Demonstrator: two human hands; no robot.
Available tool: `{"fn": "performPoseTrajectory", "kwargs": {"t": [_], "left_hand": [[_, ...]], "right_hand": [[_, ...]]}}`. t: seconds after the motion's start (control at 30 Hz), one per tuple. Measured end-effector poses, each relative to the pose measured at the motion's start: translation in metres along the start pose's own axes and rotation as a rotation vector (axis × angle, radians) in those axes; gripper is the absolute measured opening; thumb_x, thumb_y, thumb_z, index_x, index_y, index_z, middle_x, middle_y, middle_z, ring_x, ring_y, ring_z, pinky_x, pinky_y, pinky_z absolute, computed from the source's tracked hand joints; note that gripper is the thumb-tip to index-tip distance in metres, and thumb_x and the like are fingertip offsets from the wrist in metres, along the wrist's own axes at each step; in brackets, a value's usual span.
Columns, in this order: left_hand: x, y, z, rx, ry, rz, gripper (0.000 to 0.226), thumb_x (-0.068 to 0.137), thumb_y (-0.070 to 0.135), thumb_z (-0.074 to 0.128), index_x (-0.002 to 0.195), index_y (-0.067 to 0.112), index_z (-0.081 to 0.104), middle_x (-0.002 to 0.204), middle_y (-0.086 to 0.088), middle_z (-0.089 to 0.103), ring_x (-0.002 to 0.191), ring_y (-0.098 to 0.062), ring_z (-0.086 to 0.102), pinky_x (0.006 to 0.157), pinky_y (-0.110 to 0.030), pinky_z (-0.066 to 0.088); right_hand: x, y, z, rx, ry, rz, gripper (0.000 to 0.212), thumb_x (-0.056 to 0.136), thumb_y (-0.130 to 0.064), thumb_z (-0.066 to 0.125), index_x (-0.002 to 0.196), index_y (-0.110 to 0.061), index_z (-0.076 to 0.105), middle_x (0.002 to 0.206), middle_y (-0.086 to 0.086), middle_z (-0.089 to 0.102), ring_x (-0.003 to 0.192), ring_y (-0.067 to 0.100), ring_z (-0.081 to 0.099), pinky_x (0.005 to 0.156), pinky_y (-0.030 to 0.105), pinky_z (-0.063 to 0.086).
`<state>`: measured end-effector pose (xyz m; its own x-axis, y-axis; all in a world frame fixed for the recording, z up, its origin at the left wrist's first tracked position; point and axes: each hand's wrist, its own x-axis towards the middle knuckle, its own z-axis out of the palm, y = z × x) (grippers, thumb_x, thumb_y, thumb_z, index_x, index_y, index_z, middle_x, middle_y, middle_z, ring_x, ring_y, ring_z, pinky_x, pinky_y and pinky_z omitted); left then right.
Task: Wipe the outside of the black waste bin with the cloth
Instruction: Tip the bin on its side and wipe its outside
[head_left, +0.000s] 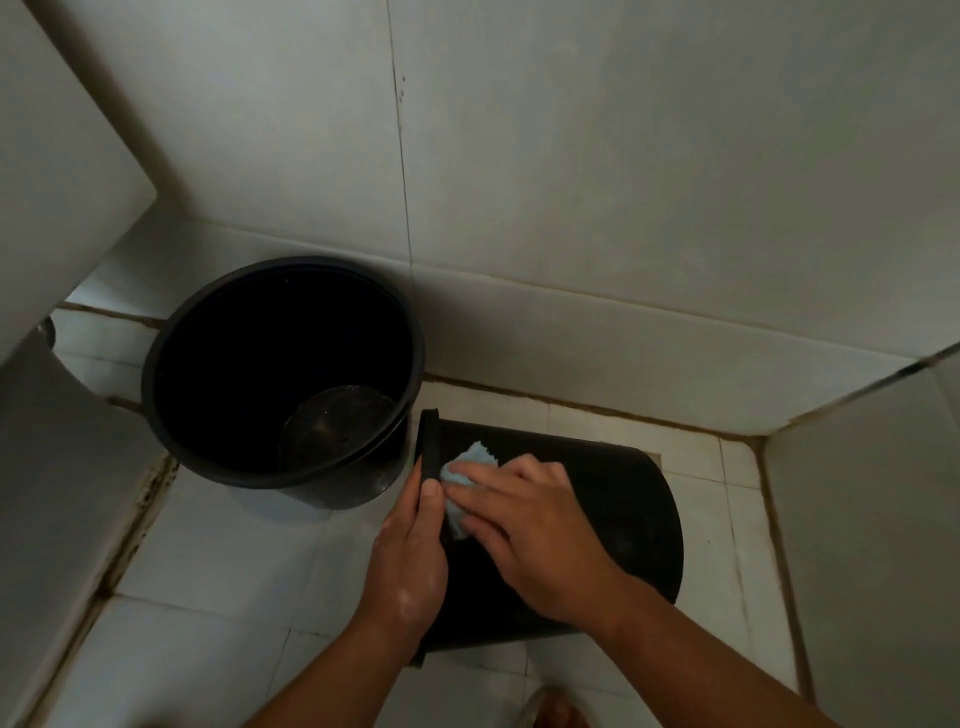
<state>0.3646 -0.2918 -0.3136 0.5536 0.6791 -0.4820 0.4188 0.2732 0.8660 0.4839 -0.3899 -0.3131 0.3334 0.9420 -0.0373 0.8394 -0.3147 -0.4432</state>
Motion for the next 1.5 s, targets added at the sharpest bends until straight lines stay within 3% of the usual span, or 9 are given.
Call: {"fn": "performPoseTrajectory", "kwargs": {"t": [0.23, 0.47, 0.67, 0.9, 0.97, 1.1, 1.17, 1.37, 1.5], "left_hand": [[0.003, 0.001, 0.001, -0.065, 0.031, -0.054, 0.04, 0.107, 0.044, 0.036, 0.142, 0.044, 0.053, 0.131, 0.01, 0.064, 0.119, -0.006, 0.059, 0.105, -0.033, 0.044], [0.002, 0.004, 0.002, -0.089, -0.024, -0.071, 0.047, 0.106, 0.047, 0.033, 0.15, 0.035, 0.045, 0.142, 0.006, 0.057, 0.128, -0.009, 0.054, 0.113, -0.035, 0.04], [0.004, 0.012, 0.002, -0.089, 0.013, -0.072, 0.042, 0.107, 0.045, 0.032, 0.145, 0.043, 0.049, 0.135, 0.008, 0.058, 0.117, -0.009, 0.056, 0.102, -0.031, 0.042], [0.01, 0.017, 0.002, -0.095, -0.004, -0.107, 0.048, 0.107, 0.045, 0.035, 0.154, 0.037, 0.034, 0.157, 0.003, 0.04, 0.136, -0.011, 0.04, 0.104, -0.029, 0.034], [0.011, 0.017, 0.002, -0.033, -0.002, -0.096, 0.046, 0.106, 0.048, 0.032, 0.152, 0.042, 0.037, 0.152, 0.002, 0.045, 0.136, -0.018, 0.045, 0.11, -0.036, 0.036], [0.01, 0.015, 0.004, 0.017, -0.001, -0.052, 0.045, 0.105, 0.052, 0.029, 0.15, 0.049, 0.037, 0.135, 0.003, 0.052, 0.12, -0.02, 0.054, 0.104, -0.043, 0.046], [0.01, 0.012, 0.004, 0.021, 0.008, -0.033, 0.044, 0.105, 0.052, 0.03, 0.148, 0.048, 0.039, 0.13, 0.004, 0.055, 0.114, -0.016, 0.057, 0.095, -0.038, 0.049], [0.013, 0.006, 0.002, 0.017, 0.02, -0.065, 0.048, 0.104, 0.056, 0.032, 0.15, 0.046, 0.039, 0.144, 0.0, 0.051, 0.127, -0.02, 0.053, 0.11, -0.049, 0.042], [0.013, 0.008, 0.003, 0.044, 0.034, -0.044, 0.045, 0.104, 0.054, 0.031, 0.149, 0.05, 0.039, 0.139, 0.001, 0.05, 0.122, -0.022, 0.053, 0.108, -0.047, 0.044]], "right_hand": [[0.03, 0.008, -0.004, -0.024, 0.071, 0.169, 0.038, 0.103, -0.041, 0.04, 0.14, -0.043, 0.049, 0.135, -0.018, 0.056, 0.11, 0.007, 0.045, 0.094, 0.034, 0.037], [-0.013, -0.008, -0.001, -0.141, 0.046, -0.091, 0.039, 0.095, -0.042, 0.044, 0.133, -0.041, 0.051, 0.135, -0.018, 0.058, 0.096, 0.009, 0.052, 0.079, 0.032, 0.042], [0.018, 0.005, 0.0, -0.08, 0.123, 0.224, 0.038, 0.103, -0.041, 0.038, 0.14, -0.042, 0.049, 0.138, -0.016, 0.053, 0.108, 0.01, 0.046, 0.091, 0.031, 0.037], [-0.027, -0.002, 0.009, -0.166, 0.034, -0.163, 0.047, 0.088, -0.039, 0.069, 0.132, -0.043, 0.052, 0.141, -0.019, 0.051, 0.097, 0.012, 0.052, 0.079, 0.032, 0.043], [-0.023, 0.015, 0.009, -0.235, 0.109, 0.011, 0.048, 0.086, -0.037, 0.071, 0.131, -0.039, 0.056, 0.133, -0.012, 0.06, 0.098, 0.014, 0.054, 0.081, 0.036, 0.045], [-0.006, 0.038, 0.0, -0.077, 0.279, 0.621, 0.037, 0.103, -0.04, 0.04, 0.137, -0.035, 0.055, 0.135, -0.008, 0.059, 0.112, 0.014, 0.049, 0.095, 0.033, 0.037], [0.001, 0.012, 0.006, -0.116, 0.284, 0.576, 0.041, 0.1, -0.041, 0.034, 0.135, -0.035, 0.054, 0.135, -0.008, 0.056, 0.11, 0.014, 0.047, 0.093, 0.034, 0.041], [-0.015, -0.017, 0.028, -0.179, 0.195, 0.159, 0.047, 0.091, -0.046, 0.051, 0.136, -0.033, 0.05, 0.137, -0.006, 0.056, 0.103, 0.015, 0.054, 0.084, 0.034, 0.047], [-0.045, 0.054, 0.015, -0.234, 0.322, 0.527, 0.038, 0.097, -0.033, 0.047, 0.133, -0.026, 0.059, 0.129, 0.002, 0.064, 0.101, 0.023, 0.057, 0.084, 0.041, 0.047]]}}
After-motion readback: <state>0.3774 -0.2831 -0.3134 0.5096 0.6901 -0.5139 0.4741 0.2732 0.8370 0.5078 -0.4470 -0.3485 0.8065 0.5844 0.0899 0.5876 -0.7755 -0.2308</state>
